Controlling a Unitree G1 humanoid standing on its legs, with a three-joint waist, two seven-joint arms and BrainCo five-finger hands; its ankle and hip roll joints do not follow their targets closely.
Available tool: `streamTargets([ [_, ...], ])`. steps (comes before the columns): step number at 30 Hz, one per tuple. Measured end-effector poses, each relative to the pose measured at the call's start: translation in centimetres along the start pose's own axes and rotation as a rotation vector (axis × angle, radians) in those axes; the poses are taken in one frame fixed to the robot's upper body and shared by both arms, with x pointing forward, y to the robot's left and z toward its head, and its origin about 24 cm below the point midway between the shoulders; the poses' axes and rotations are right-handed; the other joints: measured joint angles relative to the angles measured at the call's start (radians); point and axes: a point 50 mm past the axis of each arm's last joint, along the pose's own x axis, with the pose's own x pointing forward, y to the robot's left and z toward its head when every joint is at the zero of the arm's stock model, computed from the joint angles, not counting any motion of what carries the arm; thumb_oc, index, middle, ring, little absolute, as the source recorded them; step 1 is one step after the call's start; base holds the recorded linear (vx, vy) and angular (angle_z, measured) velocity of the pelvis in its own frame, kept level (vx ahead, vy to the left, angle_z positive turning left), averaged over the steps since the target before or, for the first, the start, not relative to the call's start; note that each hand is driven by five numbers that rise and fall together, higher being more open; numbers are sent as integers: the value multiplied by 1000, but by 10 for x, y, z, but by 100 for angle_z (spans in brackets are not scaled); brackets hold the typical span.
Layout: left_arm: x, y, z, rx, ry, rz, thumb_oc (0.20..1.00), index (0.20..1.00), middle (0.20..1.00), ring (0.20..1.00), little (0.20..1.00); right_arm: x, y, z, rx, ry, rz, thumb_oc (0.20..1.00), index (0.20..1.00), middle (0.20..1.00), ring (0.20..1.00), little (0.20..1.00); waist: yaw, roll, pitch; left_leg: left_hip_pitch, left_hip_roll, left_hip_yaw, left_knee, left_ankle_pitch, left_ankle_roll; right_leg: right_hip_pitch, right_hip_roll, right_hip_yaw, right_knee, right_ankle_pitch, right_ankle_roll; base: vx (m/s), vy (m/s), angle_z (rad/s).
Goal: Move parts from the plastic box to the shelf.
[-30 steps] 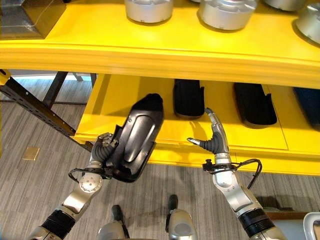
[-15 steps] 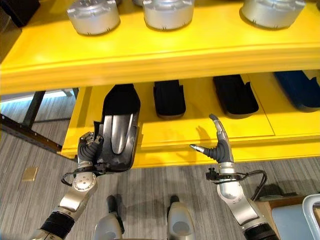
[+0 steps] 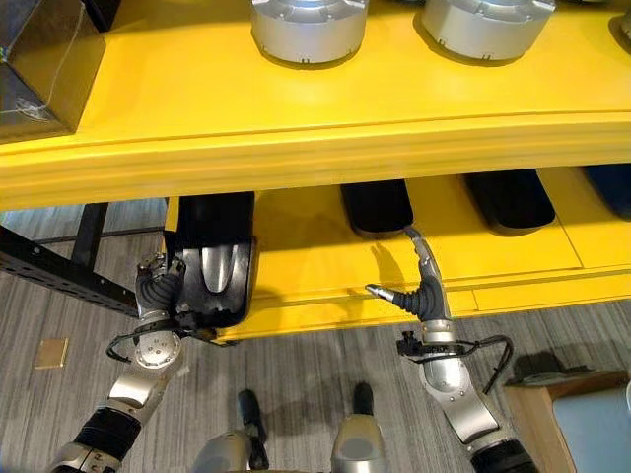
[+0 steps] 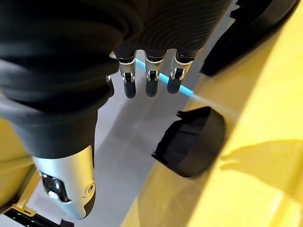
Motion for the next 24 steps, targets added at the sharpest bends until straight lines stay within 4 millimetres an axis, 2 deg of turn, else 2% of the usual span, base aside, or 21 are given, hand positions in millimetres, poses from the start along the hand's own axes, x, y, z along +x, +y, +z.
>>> streamTargets([
  [9,14,-15,27,-77,-51,25,200,200,200,200,200,24,-1,18,5,-85,-45,1000,1000,1000,1000,1000,-4,2,122,-59,25,1,13,19,-6,-59,24,3,-1,28,-12,-111,-14,-4],
  [11,20,-20,38,-112,-77,48,200,200,200,200,200,33,-2,32,23,-150,-64,1000,1000,1000,1000,1000,-3,2,159,-93,33,0,39,15,-7,-94,27,3,33,22,-19,-85,-21,-5],
  [19,29,-31,57,-222,-74,102,200,200,200,200,200,49,-4,53,38,-240,-69,1000,1000,1000,1000,1000,-7,-4,202,-124,45,25,86,-2,-8,-173,27,23,130,-6,-36,-44,11,-11],
  [21,41,-36,77,-285,-110,156,200,200,200,200,200,58,-12,62,8,-289,-79,1000,1000,1000,1000,1000,-11,-6,217,-209,61,24,173,-24,-7,-284,28,47,250,-45,-48,-63,18,-9],
  [24,45,-36,85,-331,-106,193,200,200,200,200,200,59,-16,68,12,-300,-107,1000,1000,1000,1000,1000,-15,-5,220,-237,65,22,197,-30,-8,-321,28,56,290,-58,-51,-45,1,-3],
])
